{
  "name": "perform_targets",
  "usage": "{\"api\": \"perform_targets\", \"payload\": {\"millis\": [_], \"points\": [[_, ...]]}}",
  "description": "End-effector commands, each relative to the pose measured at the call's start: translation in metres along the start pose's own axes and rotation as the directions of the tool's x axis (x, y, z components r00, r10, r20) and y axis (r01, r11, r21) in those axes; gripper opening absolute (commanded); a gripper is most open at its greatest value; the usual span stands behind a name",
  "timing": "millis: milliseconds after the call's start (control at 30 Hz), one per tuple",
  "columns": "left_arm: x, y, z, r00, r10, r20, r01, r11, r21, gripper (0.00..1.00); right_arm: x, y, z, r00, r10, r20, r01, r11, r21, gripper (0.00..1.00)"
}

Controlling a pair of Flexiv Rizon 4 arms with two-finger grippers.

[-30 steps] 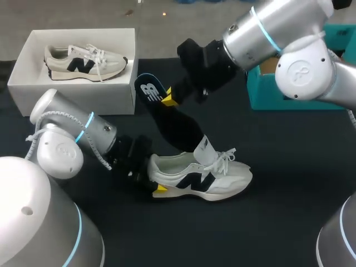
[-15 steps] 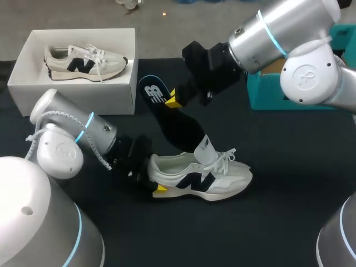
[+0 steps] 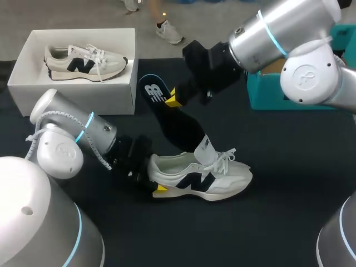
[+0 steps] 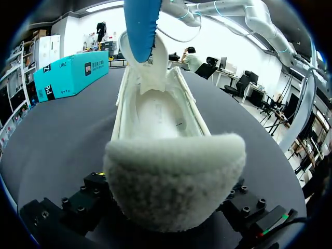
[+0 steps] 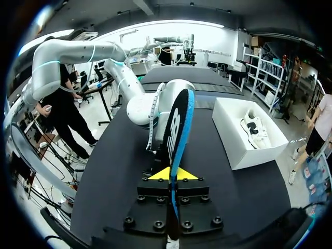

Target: Take the shoe out of the shoebox, open the shoe tongue, remove and reinsert the insole, then place the shoe into the shoebox

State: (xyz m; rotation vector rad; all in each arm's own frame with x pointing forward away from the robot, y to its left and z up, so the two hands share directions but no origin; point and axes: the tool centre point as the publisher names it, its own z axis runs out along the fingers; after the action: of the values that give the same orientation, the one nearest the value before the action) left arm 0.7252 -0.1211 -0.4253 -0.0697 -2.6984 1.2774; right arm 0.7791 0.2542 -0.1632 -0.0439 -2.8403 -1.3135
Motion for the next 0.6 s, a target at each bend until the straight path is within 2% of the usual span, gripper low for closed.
{"api": "perform_targets", "payload": {"millis": [33, 133, 267, 400, 433, 600], "points": [[-0.003, 0.006, 0.006, 1.0, -0.001, -0.002, 0.001, 1.0, -0.002, 0.0, 0.003, 0.015, -0.014, 0.996, 0.077, 0.049, -0.076, 0.997, -0.015, 0.0], [-0.003, 0.006, 0.006, 1.0, -0.001, -0.002, 0.001, 1.0, -0.002, 0.0, 0.004, 0.024, -0.027, 0.986, 0.151, 0.077, -0.15, 0.989, -0.009, 0.0], [-0.003, 0.006, 0.006, 1.0, -0.001, -0.002, 0.001, 1.0, -0.002, 0.0, 0.013, 0.036, -0.048, 0.964, 0.24, 0.116, -0.231, 0.97, -0.08, 0.0], [-0.003, 0.006, 0.006, 1.0, -0.001, -0.002, 0.001, 1.0, -0.002, 0.0, 0.023, 0.045, -0.071, 0.926, 0.35, 0.139, -0.326, 0.93, -0.171, 0.0], [-0.003, 0.006, 0.006, 1.0, -0.001, -0.002, 0.001, 1.0, -0.002, 0.0, 0.026, 0.051, -0.075, 0.937, 0.319, 0.142, -0.293, 0.94, -0.175, 0.0], [-0.003, 0.006, 0.006, 1.0, -0.001, -0.002, 0.001, 1.0, -0.002, 0.0, 0.026, 0.051, -0.075, 0.937, 0.319, 0.142, -0.293, 0.94, -0.175, 0.0]]}}
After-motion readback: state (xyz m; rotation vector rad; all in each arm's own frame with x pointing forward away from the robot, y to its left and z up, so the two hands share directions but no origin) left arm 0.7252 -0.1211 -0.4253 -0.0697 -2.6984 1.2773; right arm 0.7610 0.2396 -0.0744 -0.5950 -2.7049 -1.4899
